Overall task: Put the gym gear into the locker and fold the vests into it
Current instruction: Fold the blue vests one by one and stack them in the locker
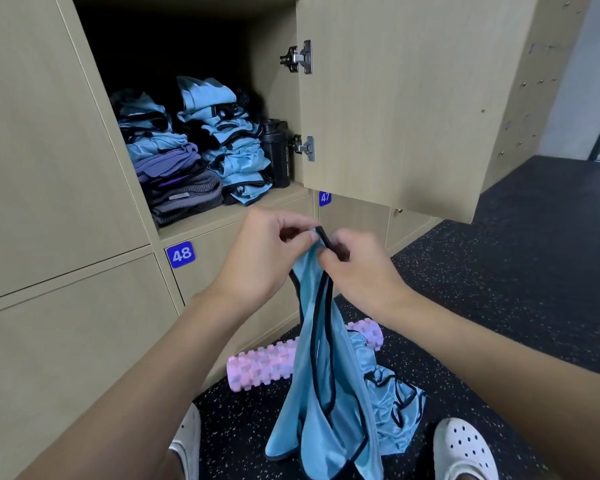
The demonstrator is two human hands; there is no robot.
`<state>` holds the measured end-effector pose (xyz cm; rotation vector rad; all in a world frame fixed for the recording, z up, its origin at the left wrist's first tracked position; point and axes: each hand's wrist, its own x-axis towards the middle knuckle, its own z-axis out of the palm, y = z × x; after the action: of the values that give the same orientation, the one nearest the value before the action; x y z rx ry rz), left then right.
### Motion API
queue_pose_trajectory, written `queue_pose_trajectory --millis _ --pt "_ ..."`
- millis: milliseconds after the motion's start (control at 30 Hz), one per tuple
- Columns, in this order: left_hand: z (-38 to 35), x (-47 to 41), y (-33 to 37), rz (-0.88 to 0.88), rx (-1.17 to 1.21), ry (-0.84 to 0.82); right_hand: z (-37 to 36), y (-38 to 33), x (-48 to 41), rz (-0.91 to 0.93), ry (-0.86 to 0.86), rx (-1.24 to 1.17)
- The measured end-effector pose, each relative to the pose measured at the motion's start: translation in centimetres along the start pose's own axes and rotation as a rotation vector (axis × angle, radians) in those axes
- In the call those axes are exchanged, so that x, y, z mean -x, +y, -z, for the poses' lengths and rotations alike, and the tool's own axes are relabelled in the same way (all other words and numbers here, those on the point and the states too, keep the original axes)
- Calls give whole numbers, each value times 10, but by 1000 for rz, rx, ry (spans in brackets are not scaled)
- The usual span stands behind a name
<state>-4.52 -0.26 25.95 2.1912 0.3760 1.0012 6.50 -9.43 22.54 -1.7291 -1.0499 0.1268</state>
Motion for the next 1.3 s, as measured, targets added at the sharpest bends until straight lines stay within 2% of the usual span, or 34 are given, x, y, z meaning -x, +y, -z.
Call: queue_pose_trajectory --millis 67,133,333,567,667,800,933,1133,1300 --pt "0 0 -4 -46 -128 47 1 -1 1 24 -23 2" --pt "0 0 -6 -68 -152 69 1 -2 3 65 -11 26" --pt "-1 1 -1 -68 26 147 -6 -5 1 135 138 114" --pt "0 -1 -2 -115 18 218 -8 -7 3 77 50 46" --pt "7 -7 0 -112 51 231 -4 -9 5 50 -123 -42" --pt "16 -8 1 -130 92 172 -4 -6 12 19 -343 -85" --pt "27 -9 -1 -106 91 66 1 -1 13 -68 -358 -92" --pt "35 -6 -1 -13 159 -63 6 -3 21 -125 -499 -205" --pt "32 -4 -3 24 235 -119 2 -13 22 -141 -456 -456"
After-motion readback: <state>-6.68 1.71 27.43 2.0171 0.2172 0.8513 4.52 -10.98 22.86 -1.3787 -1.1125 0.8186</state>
